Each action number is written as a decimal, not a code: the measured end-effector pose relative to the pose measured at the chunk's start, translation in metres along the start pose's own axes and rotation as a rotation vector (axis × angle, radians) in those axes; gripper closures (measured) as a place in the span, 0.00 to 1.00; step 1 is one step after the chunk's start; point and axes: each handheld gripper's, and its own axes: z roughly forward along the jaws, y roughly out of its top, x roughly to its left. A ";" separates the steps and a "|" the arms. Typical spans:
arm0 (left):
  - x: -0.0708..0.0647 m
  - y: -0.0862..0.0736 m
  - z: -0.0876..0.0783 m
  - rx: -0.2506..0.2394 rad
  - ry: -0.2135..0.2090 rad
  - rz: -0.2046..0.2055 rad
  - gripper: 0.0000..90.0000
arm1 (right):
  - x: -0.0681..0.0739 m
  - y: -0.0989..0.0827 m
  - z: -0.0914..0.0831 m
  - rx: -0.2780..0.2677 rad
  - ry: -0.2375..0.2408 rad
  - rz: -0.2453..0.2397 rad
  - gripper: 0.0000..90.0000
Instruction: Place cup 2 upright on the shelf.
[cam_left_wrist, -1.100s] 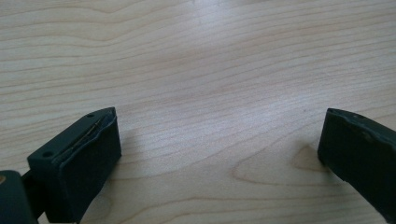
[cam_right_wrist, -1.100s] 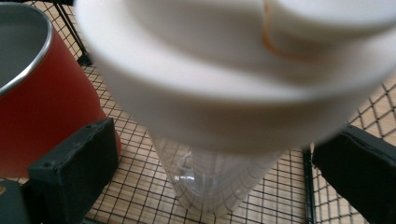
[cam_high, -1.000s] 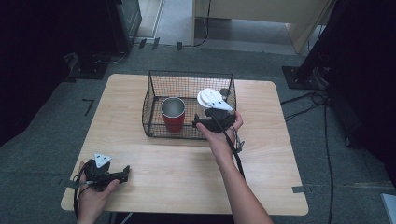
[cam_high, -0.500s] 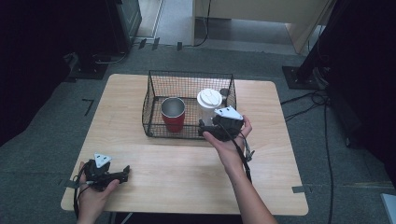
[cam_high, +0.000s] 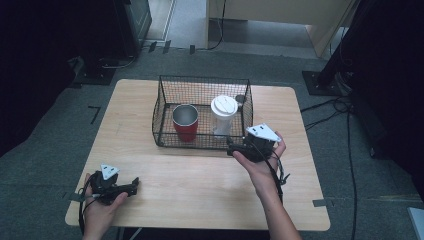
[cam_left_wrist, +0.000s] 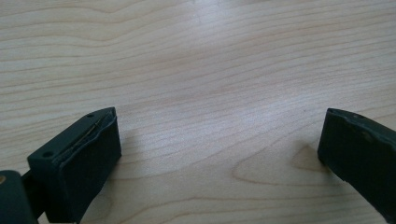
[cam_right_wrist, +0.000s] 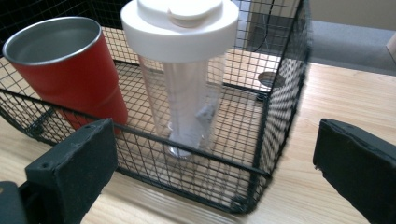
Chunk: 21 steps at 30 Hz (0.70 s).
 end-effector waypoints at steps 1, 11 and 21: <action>0.000 0.000 0.000 0.000 0.000 0.000 0.00 | -0.002 -0.002 -0.002 -0.002 0.001 0.000 0.00; 0.000 0.000 0.000 0.001 0.000 0.001 0.00 | -0.030 -0.025 -0.017 -0.007 -0.003 0.016 0.00; 0.000 0.000 0.000 0.001 0.000 0.001 0.00 | -0.054 -0.049 -0.029 0.004 -0.027 0.023 0.00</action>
